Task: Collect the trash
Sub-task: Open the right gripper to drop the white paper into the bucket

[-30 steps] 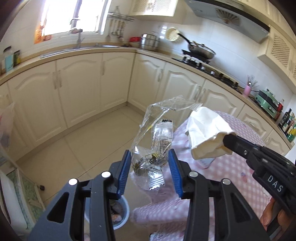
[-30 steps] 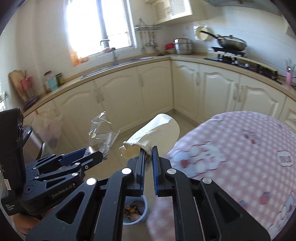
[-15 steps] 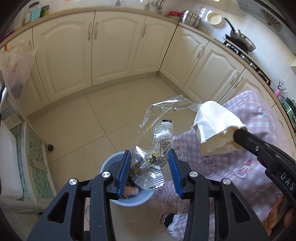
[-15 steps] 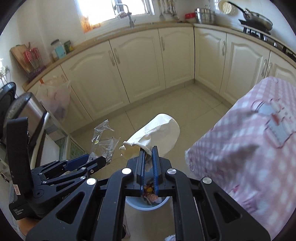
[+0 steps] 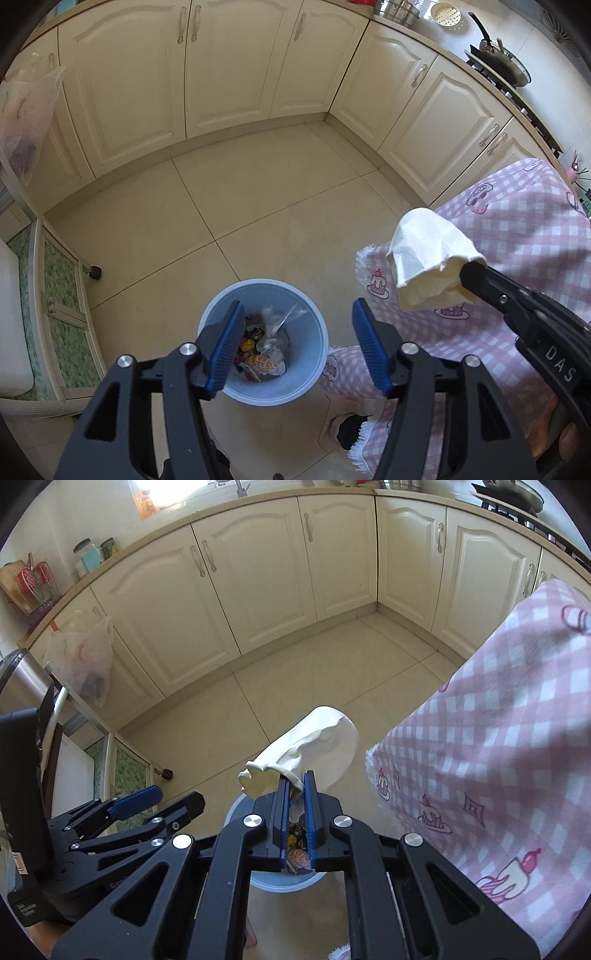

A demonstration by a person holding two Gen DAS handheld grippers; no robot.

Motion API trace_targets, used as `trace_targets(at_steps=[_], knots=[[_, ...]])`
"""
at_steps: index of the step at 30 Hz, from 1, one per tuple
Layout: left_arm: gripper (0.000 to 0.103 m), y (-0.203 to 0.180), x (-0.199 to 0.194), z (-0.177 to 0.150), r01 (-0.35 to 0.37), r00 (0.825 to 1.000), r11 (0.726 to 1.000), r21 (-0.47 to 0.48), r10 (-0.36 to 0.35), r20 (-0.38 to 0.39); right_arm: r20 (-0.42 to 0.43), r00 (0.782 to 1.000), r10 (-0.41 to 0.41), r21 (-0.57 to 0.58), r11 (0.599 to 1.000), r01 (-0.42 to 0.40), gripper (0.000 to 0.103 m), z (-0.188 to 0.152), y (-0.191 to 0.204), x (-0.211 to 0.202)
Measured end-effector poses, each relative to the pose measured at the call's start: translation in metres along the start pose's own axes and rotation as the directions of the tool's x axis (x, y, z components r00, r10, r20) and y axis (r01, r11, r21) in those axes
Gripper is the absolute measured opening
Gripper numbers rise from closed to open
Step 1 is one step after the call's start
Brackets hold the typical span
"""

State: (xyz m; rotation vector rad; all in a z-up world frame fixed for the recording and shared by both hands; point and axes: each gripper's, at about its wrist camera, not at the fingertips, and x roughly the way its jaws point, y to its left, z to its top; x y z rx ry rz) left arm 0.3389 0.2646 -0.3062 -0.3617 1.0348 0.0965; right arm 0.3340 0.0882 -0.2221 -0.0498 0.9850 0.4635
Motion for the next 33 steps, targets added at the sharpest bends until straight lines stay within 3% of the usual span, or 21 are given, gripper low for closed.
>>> trace_targets(at_steps=[9, 21, 27, 31, 33], knots=[[0.061, 0.018, -0.006, -0.010, -0.002, 1.000, 0.999, -0.036, 0.001, -0.011, -0.048, 0.999, 0.016, -0.005, 1.000, -0.016, 0.007, -0.008, 0.016, 0.019], [0.061, 0.033, -0.021, -0.008, 0.000, 1.000, 0.998, -0.068, 0.000, 0.007, -0.042, 0.998, 0.050, -0.005, 0.999, -0.050, 0.012, 0.001, 0.035, 0.026], [0.061, 0.013, -0.037, -0.009, 0.037, 0.999, 0.999, -0.027, -0.037, 0.025, 0.022, 1.000, -0.014, -0.046, 0.999, 0.015, 0.018, -0.001, 0.033, -0.012], [0.061, -0.013, -0.065, -0.015, 0.060, 0.996, 0.998, 0.031, -0.062, 0.066, 0.109, 0.991, -0.076, -0.075, 0.994, 0.084, 0.025, -0.006, 0.025, -0.062], [0.066, -0.031, -0.086, -0.019, 0.067, 0.993, 0.996, 0.063, -0.073, 0.094, 0.156, 0.983, -0.099, -0.068, 0.992, 0.111, 0.028, -0.013, 0.018, -0.094]])
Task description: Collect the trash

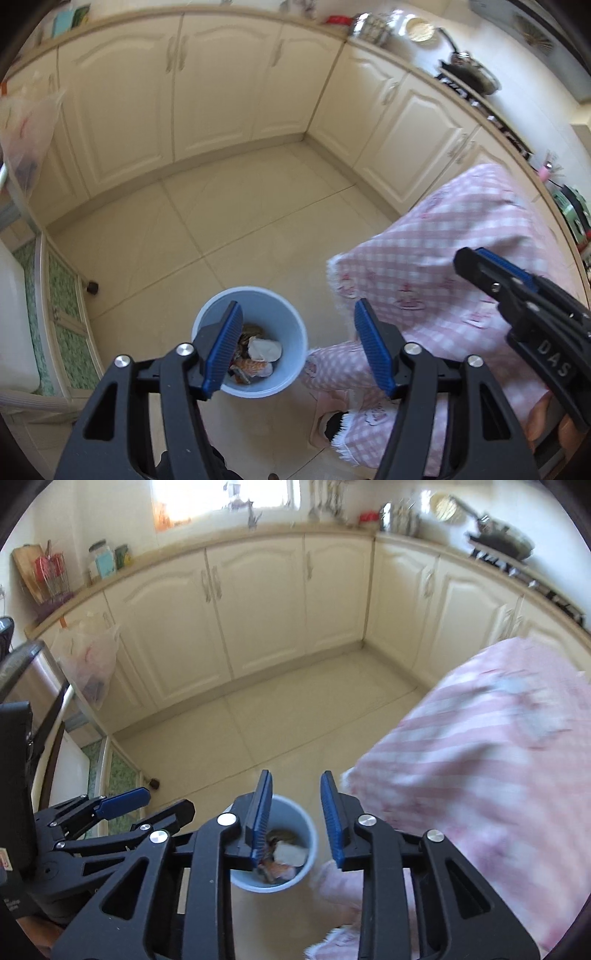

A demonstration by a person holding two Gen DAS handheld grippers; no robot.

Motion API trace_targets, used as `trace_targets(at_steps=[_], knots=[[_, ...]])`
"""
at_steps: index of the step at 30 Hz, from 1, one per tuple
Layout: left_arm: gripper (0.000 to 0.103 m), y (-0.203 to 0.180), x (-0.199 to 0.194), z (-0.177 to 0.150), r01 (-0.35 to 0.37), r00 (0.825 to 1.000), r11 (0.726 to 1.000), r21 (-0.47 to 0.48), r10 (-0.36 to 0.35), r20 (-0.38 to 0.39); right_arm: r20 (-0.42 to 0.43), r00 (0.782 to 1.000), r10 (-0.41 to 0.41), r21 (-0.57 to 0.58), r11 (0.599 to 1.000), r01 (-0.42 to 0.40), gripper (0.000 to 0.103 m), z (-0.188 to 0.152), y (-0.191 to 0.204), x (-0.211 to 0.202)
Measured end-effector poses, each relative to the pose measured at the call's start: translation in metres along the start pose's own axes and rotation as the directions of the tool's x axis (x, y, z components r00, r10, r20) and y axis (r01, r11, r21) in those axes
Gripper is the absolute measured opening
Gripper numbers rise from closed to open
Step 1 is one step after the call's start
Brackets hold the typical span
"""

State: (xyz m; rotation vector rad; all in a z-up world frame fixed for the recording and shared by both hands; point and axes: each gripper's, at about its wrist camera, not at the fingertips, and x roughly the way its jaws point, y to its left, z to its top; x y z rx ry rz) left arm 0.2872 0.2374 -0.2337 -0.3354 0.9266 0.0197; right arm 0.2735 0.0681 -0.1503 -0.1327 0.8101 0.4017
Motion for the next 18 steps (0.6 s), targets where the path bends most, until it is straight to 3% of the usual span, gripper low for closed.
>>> trace_targets(at_steps=[7, 11, 18], knots=[[0.074, -0.071, -0.084, -0.011, 0.035, 0.989, 0.992, 0.120, -0.052, 0.142, 0.162, 0.981, -0.109, 0.048, 0.994, 0.103, 0.049, -0.024, -0.042, -0.115], [0.077, -0.115, -0.128, -0.026, 0.046, 0.977, 0.980, 0.195, -0.084, 0.195, 0.252, 0.951, -0.181, 0.108, 0.982, 0.158, 0.065, -0.047, -0.069, -0.180], [0.084, -0.180, -0.202, -0.059, 0.038, 0.952, 0.955, 0.294, -0.125, 0.280, 0.364, 0.890, -0.274, 0.175, 0.959, 0.223, 0.082, -0.080, -0.091, -0.272]])
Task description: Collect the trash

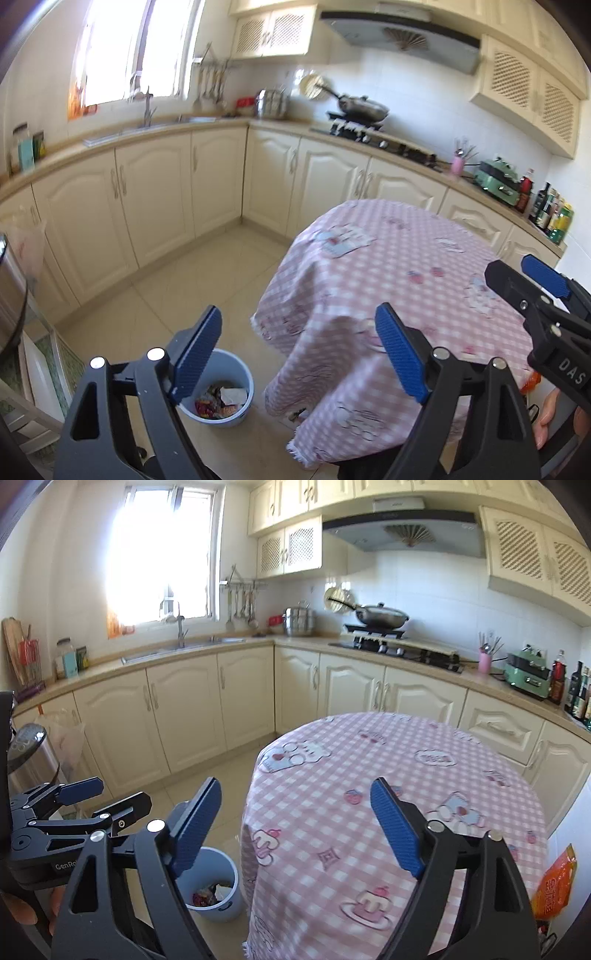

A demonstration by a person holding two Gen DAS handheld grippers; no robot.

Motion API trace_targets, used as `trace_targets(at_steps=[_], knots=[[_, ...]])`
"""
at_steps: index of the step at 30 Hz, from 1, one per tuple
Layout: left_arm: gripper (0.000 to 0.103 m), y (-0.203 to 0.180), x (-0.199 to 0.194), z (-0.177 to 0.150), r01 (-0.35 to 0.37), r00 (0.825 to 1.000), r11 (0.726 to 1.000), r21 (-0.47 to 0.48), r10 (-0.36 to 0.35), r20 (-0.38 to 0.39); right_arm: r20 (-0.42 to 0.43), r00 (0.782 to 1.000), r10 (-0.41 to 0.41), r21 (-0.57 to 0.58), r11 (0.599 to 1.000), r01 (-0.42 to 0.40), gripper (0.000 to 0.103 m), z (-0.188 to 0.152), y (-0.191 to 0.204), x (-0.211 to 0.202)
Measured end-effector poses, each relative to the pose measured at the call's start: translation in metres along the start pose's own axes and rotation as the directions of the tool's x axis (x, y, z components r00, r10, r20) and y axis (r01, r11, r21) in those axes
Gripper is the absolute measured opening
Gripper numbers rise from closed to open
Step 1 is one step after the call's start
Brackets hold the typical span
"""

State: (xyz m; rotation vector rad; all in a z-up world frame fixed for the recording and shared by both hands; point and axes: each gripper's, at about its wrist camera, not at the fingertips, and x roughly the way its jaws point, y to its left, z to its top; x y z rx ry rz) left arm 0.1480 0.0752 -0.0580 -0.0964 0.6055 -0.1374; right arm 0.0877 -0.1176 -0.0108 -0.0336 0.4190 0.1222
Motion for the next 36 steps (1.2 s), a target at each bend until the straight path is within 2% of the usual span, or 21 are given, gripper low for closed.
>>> trace_targets(at_steps=[3, 6, 8, 10, 15, 23, 36], knots=[[0.086, -0.021, -0.032, 0.000, 0.005, 0.999, 1.000, 0.023, -0.006, 0.043, 0.039, 0.999, -0.022, 0.010, 1.000, 0.021, 0.083, 0.000, -0.010, -0.029], [0.086, -0.038, -0.062, -0.001, 0.008, 0.996, 0.999, 0.048, -0.012, 0.092, 0.078, 0.996, -0.034, 0.026, 0.999, 0.032, 0.091, 0.000, -0.021, -0.058], [0.088, -0.049, -0.080, -0.002, 0.003, 0.992, 0.998, 0.063, -0.010, 0.123, 0.114, 0.992, -0.047, 0.032, 0.999, 0.043, 0.092, -0.001, -0.028, -0.078], [0.093, -0.061, -0.100, -0.004, 0.003, 0.986, 0.997, 0.081, -0.016, 0.166, 0.137, 0.989, -0.058, 0.040, 0.998, 0.053, 0.092, -0.002, -0.031, -0.093], [0.095, -0.086, -0.136, -0.005, 0.000, 0.969, 0.992, 0.128, -0.032, 0.246, 0.194, 0.976, -0.095, 0.043, 0.995, 0.089, 0.094, -0.006, -0.040, -0.127], [0.096, -0.106, -0.163, -0.011, -0.024, 0.957, 0.987, 0.156, -0.023, 0.291, 0.243, 0.961, -0.132, 0.053, 0.991, 0.123, 0.095, -0.013, -0.048, -0.152], [0.097, -0.105, -0.180, -0.015, -0.064, 0.942, 0.988, 0.141, 0.013, 0.336, 0.262, 0.957, -0.122, 0.042, 0.992, 0.115, 0.095, -0.021, -0.044, -0.158]])
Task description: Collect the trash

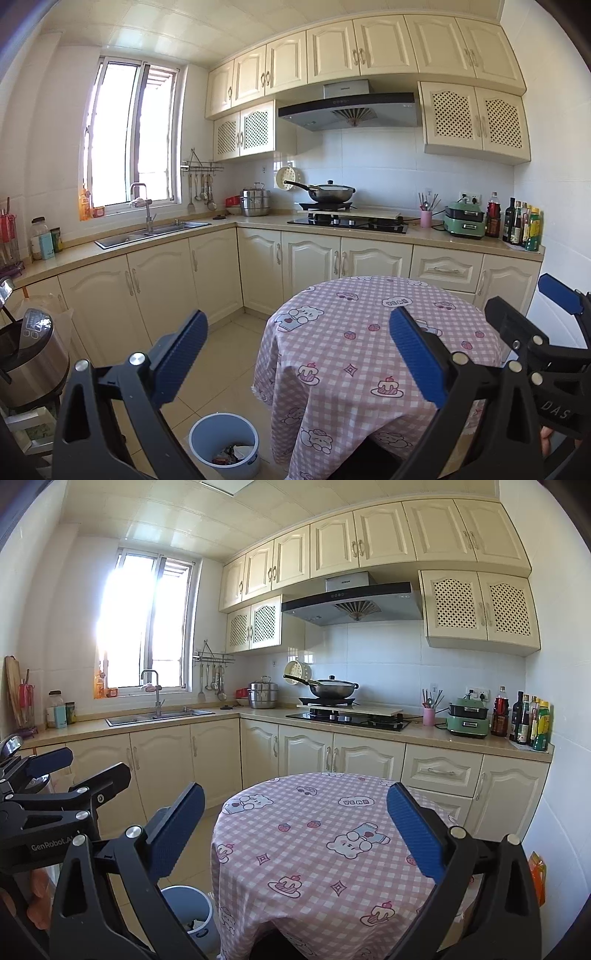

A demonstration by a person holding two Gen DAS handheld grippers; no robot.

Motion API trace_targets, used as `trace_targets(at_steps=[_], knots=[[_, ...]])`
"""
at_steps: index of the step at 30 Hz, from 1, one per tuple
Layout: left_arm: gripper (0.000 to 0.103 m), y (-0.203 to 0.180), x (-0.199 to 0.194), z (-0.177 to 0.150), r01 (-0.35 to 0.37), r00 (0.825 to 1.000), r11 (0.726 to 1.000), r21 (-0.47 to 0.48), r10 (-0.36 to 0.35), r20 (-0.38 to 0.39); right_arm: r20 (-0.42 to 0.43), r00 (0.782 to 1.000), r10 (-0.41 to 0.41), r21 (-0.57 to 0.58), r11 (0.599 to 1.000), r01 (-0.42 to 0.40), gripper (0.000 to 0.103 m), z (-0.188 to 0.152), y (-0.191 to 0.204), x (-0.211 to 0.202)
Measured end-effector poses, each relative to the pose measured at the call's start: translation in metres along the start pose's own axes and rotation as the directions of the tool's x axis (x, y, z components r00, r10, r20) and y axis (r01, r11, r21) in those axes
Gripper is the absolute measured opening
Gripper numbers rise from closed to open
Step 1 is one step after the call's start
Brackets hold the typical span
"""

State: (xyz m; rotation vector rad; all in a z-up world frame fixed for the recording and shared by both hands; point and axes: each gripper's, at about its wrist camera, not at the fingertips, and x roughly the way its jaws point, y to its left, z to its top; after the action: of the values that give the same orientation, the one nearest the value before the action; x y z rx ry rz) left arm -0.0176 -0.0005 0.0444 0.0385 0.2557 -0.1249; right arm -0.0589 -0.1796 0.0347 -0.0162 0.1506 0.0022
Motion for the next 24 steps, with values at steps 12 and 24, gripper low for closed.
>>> trace_targets(at_steps=[12, 24], knots=[[0.097, 0.0023, 0.0006, -0.0011, 0.001, 1.000, 1.000, 0.012, -0.001, 0.007, -0.001, 1.000, 0.007, -0.005, 1.000, -0.007, 0.095, -0.0011, 0.0066, 0.0000], [0.097, 0.0030, 0.0006, -0.0009, 0.004, 1.000, 1.000, 0.010, -0.004, 0.004, 0.001, 1.000, 0.006, -0.005, 1.000, -0.006, 0.095, -0.0010, 0.0079, -0.0016]])
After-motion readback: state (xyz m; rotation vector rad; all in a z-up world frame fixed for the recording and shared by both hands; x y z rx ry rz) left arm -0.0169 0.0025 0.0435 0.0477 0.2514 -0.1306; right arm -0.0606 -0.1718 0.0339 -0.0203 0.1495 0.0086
